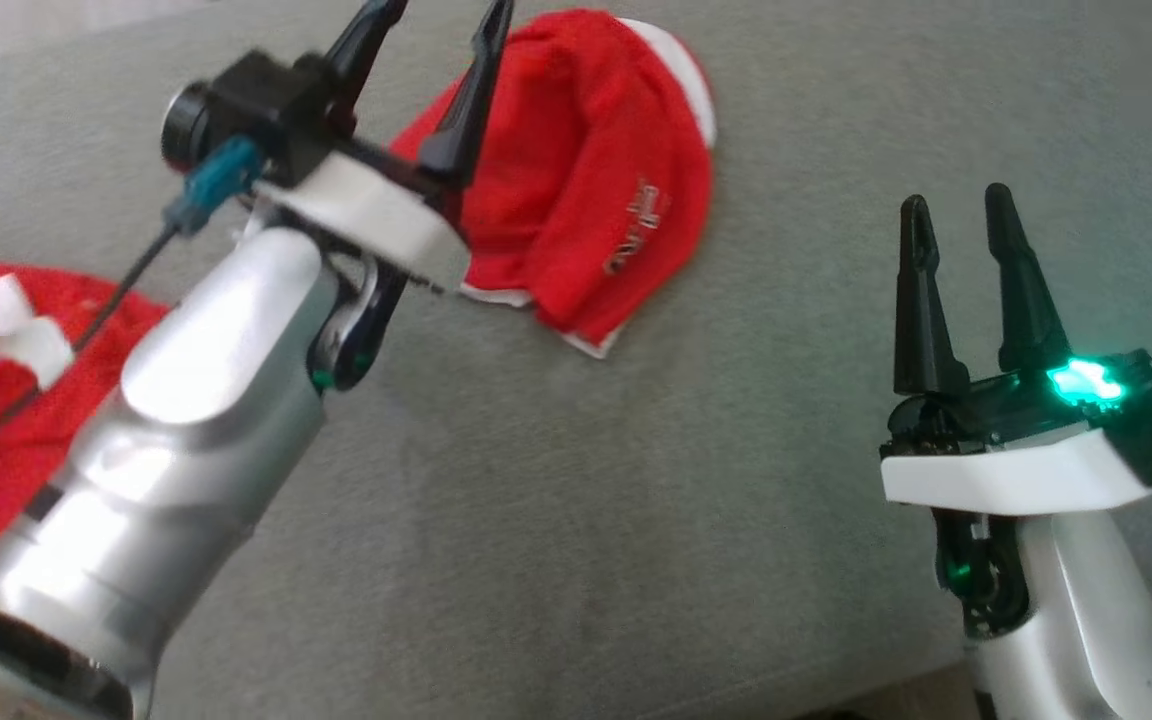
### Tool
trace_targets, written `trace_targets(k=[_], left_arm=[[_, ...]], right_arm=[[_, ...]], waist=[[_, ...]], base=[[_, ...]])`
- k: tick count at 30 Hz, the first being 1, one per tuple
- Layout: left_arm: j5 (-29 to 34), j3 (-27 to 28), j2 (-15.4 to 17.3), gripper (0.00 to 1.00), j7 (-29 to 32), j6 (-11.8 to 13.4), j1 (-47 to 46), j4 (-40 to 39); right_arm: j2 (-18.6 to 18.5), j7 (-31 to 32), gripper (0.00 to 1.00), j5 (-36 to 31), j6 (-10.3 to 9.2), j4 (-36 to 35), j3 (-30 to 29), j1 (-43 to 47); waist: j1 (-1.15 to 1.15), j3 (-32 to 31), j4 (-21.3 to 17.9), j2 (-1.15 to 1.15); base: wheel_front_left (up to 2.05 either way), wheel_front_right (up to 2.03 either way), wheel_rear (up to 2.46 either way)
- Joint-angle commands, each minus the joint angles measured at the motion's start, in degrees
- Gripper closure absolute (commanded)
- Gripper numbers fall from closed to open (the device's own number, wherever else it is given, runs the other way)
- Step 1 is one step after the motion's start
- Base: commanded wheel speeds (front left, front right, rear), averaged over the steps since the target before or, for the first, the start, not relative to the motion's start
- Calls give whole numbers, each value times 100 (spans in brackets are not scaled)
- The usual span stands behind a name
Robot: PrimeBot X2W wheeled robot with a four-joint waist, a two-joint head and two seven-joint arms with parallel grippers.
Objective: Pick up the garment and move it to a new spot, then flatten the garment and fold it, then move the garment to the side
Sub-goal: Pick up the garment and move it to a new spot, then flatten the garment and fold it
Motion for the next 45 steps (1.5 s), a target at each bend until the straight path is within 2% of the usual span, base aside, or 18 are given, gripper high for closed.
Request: trace_targets(k=[1, 6, 7, 10, 14, 17, 22, 26, 30, 38, 45], left_arm=[[64, 241, 221, 0, -168, 2, 22, -86], [159, 463, 352, 0, -310, 99, 527, -220], [265, 652, 409, 0, -325, 170, 863, -450], [622, 1001, 468, 0, -328, 315, 1512, -957], [1001, 1519, 358, 0, -330, 414, 2524, -1580], [1275, 1918, 123, 0, -330, 422, 3201, -1880], [1797, 2479, -310, 0, -331, 268, 3850, -2113], [2070, 2866, -621, 0, -331, 33, 4108, -2139], [2308, 3080, -842, 0, -331, -261, 4187, -2073], [2604, 3200, -1142, 0, -331, -592, 4122, -1833], [2615, 3151, -1275, 0, -331, -719, 4010, -1740]], right_arm=[[-14, -61, 0, -120, -4, -171, 56, -24], [-14, -61, 0, -355, -4, -93, -39, 116], [-14, -61, 0, -477, -4, -45, -90, 227], [-14, -61, 0, -627, -4, 31, -150, 407], [-14, -61, 0, -695, -4, 125, -183, 639], [-14, -61, 0, -658, -4, 215, -223, 771], [-14, -61, 0, -644, -4, 313, -179, 840], [-14, -61, 0, -739, -4, 337, -132, 823], [-14, -61, 0, -1254, -4, 487, 28, 698], [-14, 221, 0, -2473, -4, 1863, 249, -134], [-14, 778, 0, -3373, -4, 2993, -87, -975]], waist=[[-1, -224, 433, 0], [-1, -515, 977, 0], [-1, -662, 1236, 0], [-1, -844, 1542, 0], [-1, -1038, 1798, 0], [-1, -1111, 1899, 0], [-1, -1187, 1925, 0], [-1, -1224, 1945, 0], [-1, -1169, 2030, 0], [-1, -872, 2398, 0], [-1, -594, 2803, 0]], base=[[0, 0, 0], [0, 0, 0], [0, 0, 0], [0, 0, 0], [0, 0, 0], [0, 0, 0], [0, 0, 0], [0, 0, 0], [0, 0, 0], [0, 0, 0], [0, 0, 0]])
